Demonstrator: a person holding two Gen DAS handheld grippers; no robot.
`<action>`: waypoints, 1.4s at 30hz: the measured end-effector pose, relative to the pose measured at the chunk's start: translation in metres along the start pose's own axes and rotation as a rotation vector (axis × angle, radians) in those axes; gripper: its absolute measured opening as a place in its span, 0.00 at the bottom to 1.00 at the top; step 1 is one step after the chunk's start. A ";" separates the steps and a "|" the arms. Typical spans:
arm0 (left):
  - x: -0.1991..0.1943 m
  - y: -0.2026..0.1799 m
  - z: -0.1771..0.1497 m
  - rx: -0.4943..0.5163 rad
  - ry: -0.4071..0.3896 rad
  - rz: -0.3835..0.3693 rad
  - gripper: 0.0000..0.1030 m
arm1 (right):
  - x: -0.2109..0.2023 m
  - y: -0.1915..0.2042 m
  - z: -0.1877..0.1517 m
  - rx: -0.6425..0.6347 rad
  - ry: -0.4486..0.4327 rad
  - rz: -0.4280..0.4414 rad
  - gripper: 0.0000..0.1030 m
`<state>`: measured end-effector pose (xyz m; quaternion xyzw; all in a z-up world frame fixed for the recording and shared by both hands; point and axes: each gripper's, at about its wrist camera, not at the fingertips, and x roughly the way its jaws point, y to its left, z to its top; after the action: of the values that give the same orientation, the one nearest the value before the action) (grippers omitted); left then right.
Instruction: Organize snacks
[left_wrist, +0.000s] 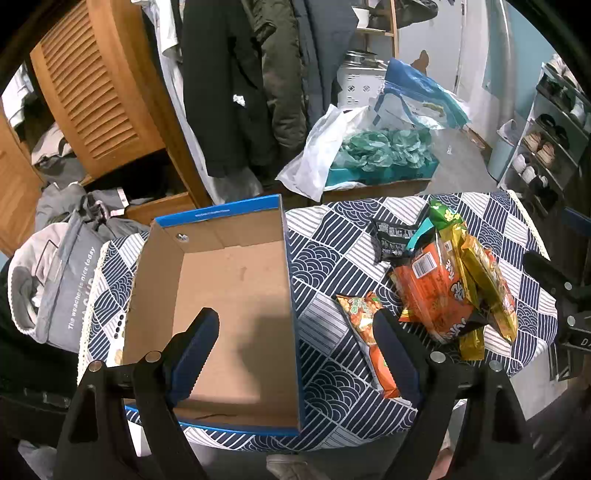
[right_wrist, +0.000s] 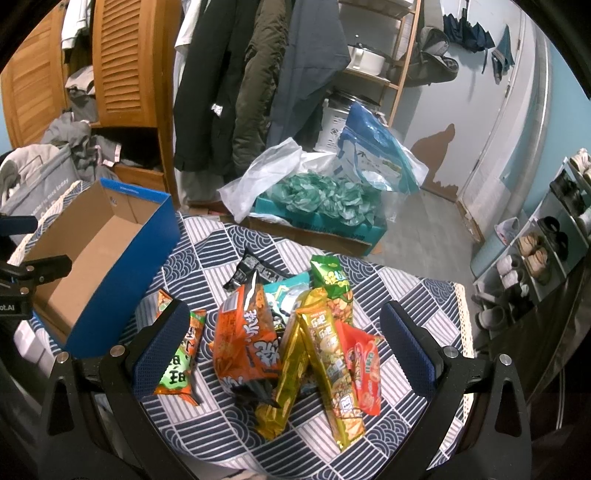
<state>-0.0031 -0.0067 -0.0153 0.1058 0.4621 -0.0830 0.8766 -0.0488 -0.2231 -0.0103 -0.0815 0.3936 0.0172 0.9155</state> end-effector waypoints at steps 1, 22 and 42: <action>0.000 -0.001 -0.001 0.000 0.000 0.001 0.84 | 0.000 0.000 0.000 0.000 0.000 0.000 0.98; 0.024 -0.007 -0.004 -0.016 0.090 0.001 0.84 | 0.010 -0.007 -0.006 -0.008 0.022 -0.020 0.98; 0.087 -0.036 -0.008 -0.024 0.282 -0.019 0.84 | 0.069 -0.078 -0.051 0.074 0.210 -0.026 0.97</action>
<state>0.0308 -0.0435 -0.0956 0.1016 0.5828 -0.0700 0.8032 -0.0306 -0.3109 -0.0843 -0.0540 0.4865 -0.0182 0.8718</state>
